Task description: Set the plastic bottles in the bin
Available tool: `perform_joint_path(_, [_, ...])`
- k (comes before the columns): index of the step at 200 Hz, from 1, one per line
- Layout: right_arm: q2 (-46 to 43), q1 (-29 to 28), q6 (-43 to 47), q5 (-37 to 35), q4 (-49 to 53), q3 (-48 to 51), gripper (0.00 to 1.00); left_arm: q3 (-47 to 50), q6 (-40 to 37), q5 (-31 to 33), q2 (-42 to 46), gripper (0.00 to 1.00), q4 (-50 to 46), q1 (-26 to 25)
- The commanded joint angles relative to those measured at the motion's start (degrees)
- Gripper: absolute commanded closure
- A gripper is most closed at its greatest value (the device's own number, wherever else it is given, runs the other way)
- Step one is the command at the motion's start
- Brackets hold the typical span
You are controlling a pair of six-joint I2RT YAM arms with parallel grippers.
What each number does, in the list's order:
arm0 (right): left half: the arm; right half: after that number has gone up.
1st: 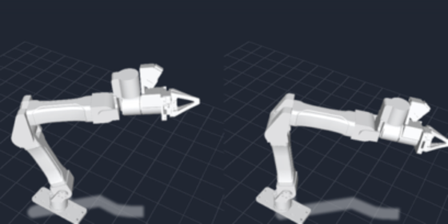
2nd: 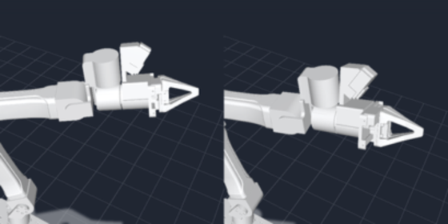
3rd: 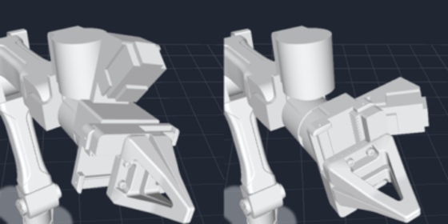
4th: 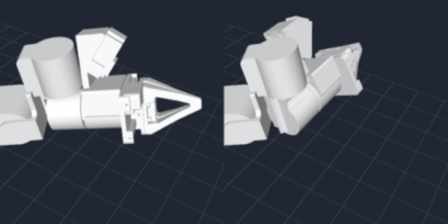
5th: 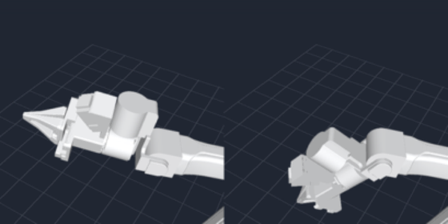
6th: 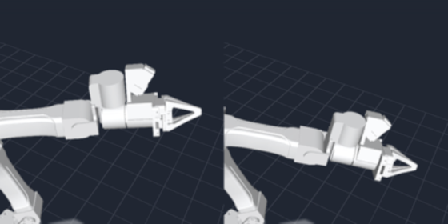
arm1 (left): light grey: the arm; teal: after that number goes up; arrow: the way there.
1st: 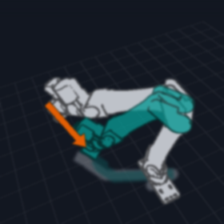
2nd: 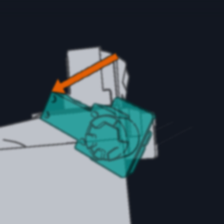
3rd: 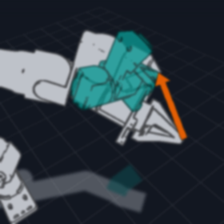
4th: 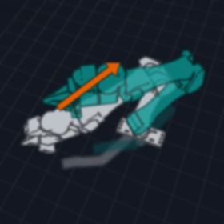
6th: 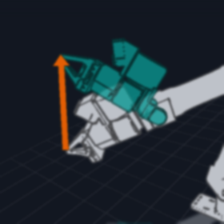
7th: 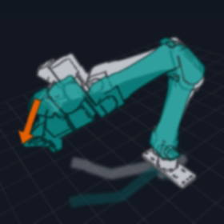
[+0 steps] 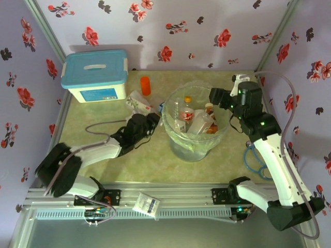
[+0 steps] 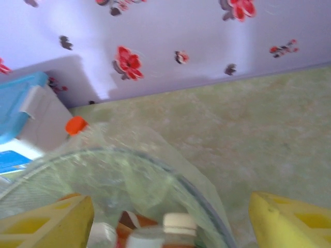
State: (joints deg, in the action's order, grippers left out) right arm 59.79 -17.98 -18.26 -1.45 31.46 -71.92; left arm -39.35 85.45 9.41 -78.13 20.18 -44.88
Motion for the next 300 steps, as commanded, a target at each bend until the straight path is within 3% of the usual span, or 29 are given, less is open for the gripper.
perform_joint_path(1, [3.76,0.24,0.82,11.75,-3.67,-5.14,0.21,-1.41,-9.80,5.62,6.11,0.71,-12.39,0.56])
perform_joint_path(17, [8.60,0.03,1.02,26.51,-2.65,-11.43,0.21,0.00,-13.94,5.79,10.37,0.77,-13.27,1.61])
perform_joint_path(33, [11.31,-1.26,-0.86,33.10,-5.08,-14.14,0.21,0.23,-20.03,4.97,14.67,0.82,-15.88,2.44])
perform_joint_path(53, [13.52,-3.66,-0.20,33.59,-3.86,-17.72,0.20,-3.74,-29.88,2.35,18.91,0.82,-24.04,3.42])
perform_joint_path(82, [17.29,-8.32,1.53,33.83,-2.29,-22.13,0.18,-17.04,-41.66,-2.13,19.10,0.82,-42.46,3.34])
perform_joint_path(119, [24.01,-12.60,-0.89,40.90,-3.05,-28.10,0.11,-25.27,-51.84,-14.67,16.67,0.80,-49.39,3.30])
perform_joint_path(141, [27.33,-14.93,-1.42,39.50,-3.16,-30.65,0.09,-25.17,-53.31,-19.88,15.84,0.80,-46.77,2.84])
perform_joint_path(169, [30.52,-16.12,-3.48,38.01,-5.13,-32.44,0.05,-25.40,-54.41,-21.13,15.00,0.80,-45.13,1.65])
perform_joint_path(220, [33.32,-16.39,-6.37,44.45,-14.97,-29.82,0.02,-25.20,-55.10,-26.16,14.47,0.80,-42.48,1.49])
perform_joint_path(254, [35.36,-14.90,-12.73,55.50,-23.92,-28.55,0.11,-24.11,-55.30,-27.62,15.74,0.80,-40.54,1.39])
perform_joint_path(284, [34.78,-14.98,-12.42,56.61,-24.87,-27.39,0.20,-23.05,-54.36,-28.94,15.81,0.80,-38.08,1.47])
perform_joint_path(300, [35.08,-14.94,-11.91,57.12,-24.19,-27.55,0.19,-23.20,-54.51,-30.17,15.57,0.81,-37.18,1.47])
